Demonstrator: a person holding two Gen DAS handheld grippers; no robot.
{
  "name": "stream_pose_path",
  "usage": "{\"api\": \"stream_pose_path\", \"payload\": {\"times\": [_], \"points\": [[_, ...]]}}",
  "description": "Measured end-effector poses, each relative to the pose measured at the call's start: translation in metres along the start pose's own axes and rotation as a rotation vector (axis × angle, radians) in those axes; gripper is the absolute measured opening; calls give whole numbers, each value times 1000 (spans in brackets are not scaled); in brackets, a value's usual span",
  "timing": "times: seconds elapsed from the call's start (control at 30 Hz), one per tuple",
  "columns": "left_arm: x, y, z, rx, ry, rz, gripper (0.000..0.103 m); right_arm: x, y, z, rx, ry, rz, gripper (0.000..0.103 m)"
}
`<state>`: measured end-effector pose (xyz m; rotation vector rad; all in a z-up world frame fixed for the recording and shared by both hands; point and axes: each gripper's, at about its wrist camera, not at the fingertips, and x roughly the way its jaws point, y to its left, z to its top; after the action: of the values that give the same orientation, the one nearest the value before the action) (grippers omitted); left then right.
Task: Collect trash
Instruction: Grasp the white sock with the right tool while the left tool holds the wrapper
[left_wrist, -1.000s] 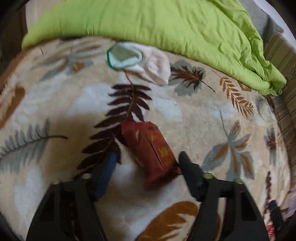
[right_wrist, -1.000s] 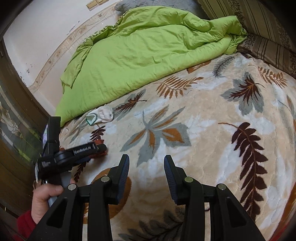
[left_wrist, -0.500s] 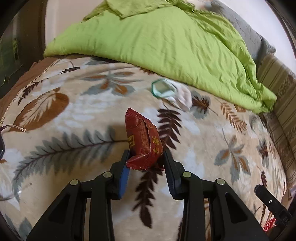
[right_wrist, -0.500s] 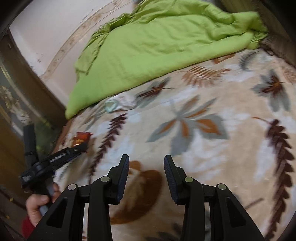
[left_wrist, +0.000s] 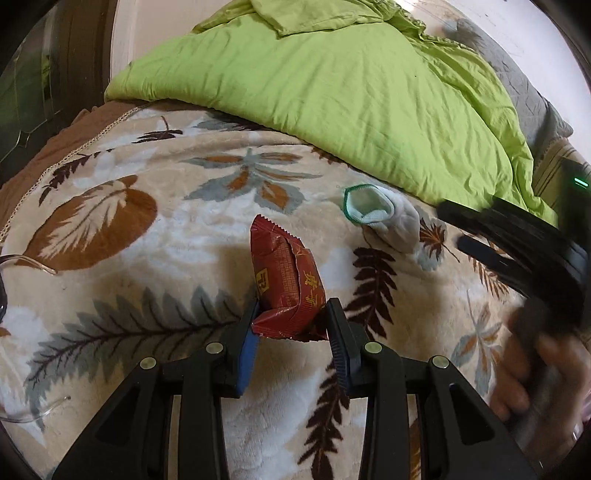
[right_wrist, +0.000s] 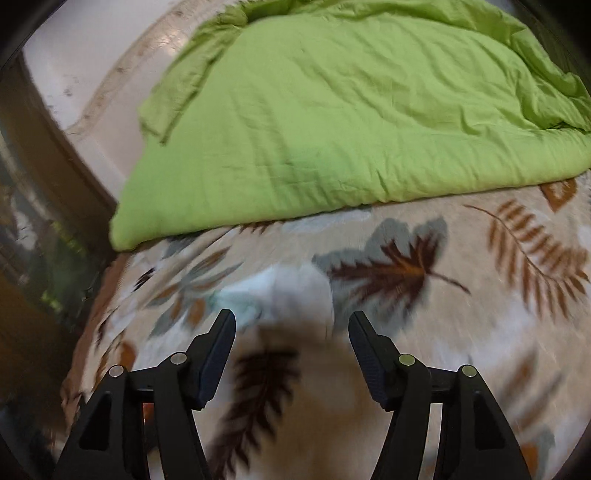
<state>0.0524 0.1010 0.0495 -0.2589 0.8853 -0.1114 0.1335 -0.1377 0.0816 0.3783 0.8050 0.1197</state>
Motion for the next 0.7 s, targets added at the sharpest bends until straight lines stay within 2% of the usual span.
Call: {"api": "stream_pose_path", "payload": {"times": [0.17, 0.2, 0.23, 0.27, 0.33, 0.37, 0.5, 0.7], "points": [[1, -3, 4, 22, -11, 7, 34, 55, -10, 10, 76, 52, -11, 68], [1, -4, 5, 25, -10, 6, 34, 64, -12, 6, 96, 79, 25, 63], [1, -4, 5, 25, -8, 3, 34, 68, -11, 3, 102, 98, 47, 41], [2, -4, 5, 27, -6, 0, 34, 69, -9, -2, 93, 110, 42, 35], [2, -4, 6, 27, -7, 0, 34, 55, -1, -9, 44, 87, 51, 23], [2, -4, 5, 27, -8, 0, 34, 43, 1, -14, 31, 77, 65, 20], [-5, -9, 1, 44, -22, -2, 34, -20, 2, -38, -5, -4, 66, 19], [-26, -30, -18, 123, -54, -28, 34, -116, -7, -107, -37, -77, 28, 19]]}}
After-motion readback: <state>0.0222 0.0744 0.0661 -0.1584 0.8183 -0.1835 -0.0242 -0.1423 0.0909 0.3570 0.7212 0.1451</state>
